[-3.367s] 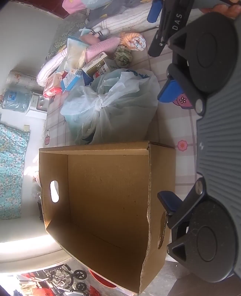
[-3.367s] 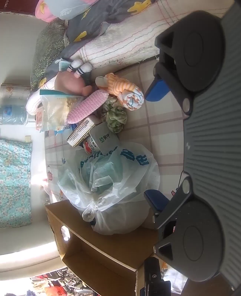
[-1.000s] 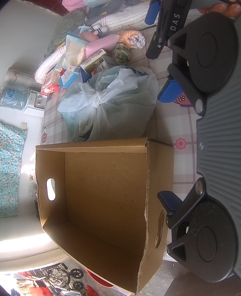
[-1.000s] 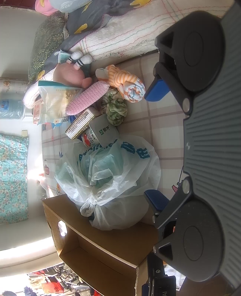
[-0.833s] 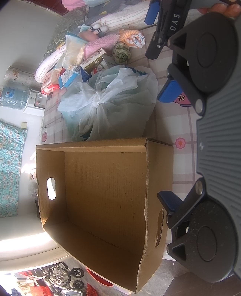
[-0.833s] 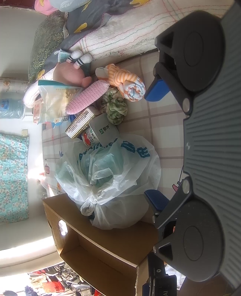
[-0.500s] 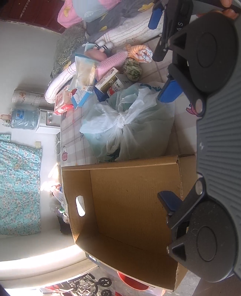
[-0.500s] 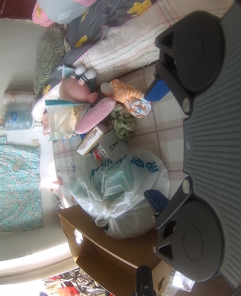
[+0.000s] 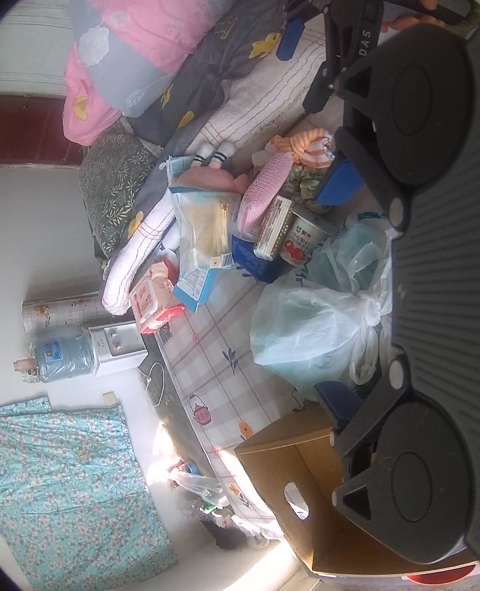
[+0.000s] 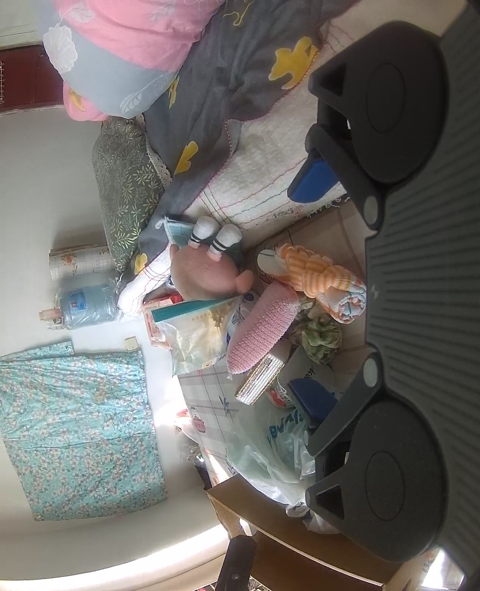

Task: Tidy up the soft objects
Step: 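Reach the right gripper to the clear bag of cotton swabs and grasp it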

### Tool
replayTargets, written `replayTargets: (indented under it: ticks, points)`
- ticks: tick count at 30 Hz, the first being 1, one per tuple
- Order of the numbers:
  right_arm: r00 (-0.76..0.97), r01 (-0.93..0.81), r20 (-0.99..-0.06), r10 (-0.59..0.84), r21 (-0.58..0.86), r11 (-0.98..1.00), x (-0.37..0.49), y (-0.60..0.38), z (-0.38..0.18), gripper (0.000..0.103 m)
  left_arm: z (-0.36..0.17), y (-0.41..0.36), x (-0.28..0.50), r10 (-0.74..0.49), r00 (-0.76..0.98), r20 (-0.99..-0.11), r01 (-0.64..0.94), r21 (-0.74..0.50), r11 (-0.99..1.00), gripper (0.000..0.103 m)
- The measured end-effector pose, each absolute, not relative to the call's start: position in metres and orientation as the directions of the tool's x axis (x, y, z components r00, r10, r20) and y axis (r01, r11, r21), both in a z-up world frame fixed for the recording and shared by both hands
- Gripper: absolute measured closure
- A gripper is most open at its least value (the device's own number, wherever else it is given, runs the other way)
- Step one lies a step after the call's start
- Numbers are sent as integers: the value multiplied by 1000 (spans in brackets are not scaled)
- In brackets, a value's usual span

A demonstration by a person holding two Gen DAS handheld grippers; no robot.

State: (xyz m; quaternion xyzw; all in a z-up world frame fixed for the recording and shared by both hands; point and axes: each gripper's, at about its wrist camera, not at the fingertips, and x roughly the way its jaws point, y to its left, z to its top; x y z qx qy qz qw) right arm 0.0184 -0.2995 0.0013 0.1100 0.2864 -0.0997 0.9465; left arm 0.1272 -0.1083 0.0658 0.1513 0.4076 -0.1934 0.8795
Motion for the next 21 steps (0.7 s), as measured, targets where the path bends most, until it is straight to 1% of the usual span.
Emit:
replayTargets:
  ticks: [3, 6, 8, 11, 12, 13, 14, 16, 19, 20, 21]
  points:
    - [835, 226, -536, -129, 119, 967, 32, -306, 12, 1, 61, -120, 143, -278, 572, -772, 517, 76, 853, 1]
    - [857, 186, -494, -146, 32, 982, 54, -313, 28, 1, 55, -126, 159, -351, 559, -752, 552, 21, 834, 1]
    - [866, 147, -482, -135, -13, 989, 73, -321, 37, 1, 51, -129, 171, -372, 550, -748, 562, 2, 827, 1]
    - [873, 95, -480, -88, -10, 995, 106, -336, 46, 1, 44, -135, 190, -385, 552, -740, 577, 6, 816, 7]
    - [874, 69, -481, -63, -5, 998, 118, -339, 49, 1, 42, -138, 199, -379, 553, -742, 580, 16, 815, 11]
    - [873, 35, -486, -33, -4, 999, 130, -342, 52, 1, 41, -139, 206, -383, 554, -739, 585, 18, 811, 17]
    - [872, -12, -489, 8, -4, 1000, 142, -342, 54, 1, 38, -140, 213, -384, 555, -738, 587, 20, 809, 20]
    - [859, -108, -505, 86, -16, 994, 165, -337, 58, 2, 34, -140, 225, -369, 553, -747, 573, 19, 819, 31]
    - [828, -219, -544, 133, -96, 971, 196, -315, 54, 4, 27, -133, 248, -363, 514, -778, 533, -42, 845, 42]
    - [817, -245, -560, 137, -123, 962, 205, -306, 51, 5, 24, -130, 255, -362, 501, -787, 517, -63, 853, 43]
    - [806, -260, -577, 134, -141, 955, 215, -300, 48, 10, 22, -126, 260, -359, 491, -794, 502, -79, 861, 48]
